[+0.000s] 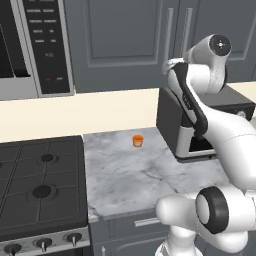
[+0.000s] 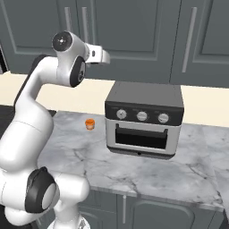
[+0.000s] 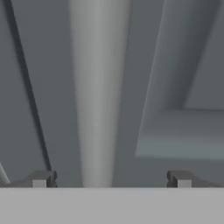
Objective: Pick the soap dispenser and dish brush from the cabinet and place them on the counter.
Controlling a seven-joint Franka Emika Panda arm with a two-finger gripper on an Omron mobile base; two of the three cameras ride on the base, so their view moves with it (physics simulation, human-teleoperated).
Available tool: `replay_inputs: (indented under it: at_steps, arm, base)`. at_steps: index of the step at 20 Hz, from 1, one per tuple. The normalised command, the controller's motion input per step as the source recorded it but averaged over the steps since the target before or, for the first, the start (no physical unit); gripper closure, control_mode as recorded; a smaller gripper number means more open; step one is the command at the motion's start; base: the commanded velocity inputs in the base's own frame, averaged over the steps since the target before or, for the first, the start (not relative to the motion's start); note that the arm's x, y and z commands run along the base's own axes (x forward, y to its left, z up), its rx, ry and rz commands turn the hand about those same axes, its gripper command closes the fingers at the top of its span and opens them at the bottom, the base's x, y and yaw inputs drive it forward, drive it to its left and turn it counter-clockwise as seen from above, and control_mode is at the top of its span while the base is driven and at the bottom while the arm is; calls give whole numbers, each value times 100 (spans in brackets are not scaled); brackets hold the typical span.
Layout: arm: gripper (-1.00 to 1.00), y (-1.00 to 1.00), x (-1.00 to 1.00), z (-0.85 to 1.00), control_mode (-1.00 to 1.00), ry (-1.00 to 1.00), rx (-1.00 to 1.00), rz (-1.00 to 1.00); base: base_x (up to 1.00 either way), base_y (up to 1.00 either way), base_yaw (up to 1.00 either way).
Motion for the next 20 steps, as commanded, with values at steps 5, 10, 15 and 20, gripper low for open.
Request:
replay_inputs:
  at_steps: [5, 10, 15, 20]
  arm:
    - [100, 6, 12, 5, -100, -7, 0, 0]
    - [100, 1, 2, 0, -100, 1, 0, 0]
    - [100, -2, -12, 2, -100, 4, 0, 0]
    - [100, -13, -35, 5, -100, 1, 3, 0]
  base:
    - [0, 0, 0]
    - [0, 0, 0]
    - [0, 0, 0]
    - [0, 0, 0]
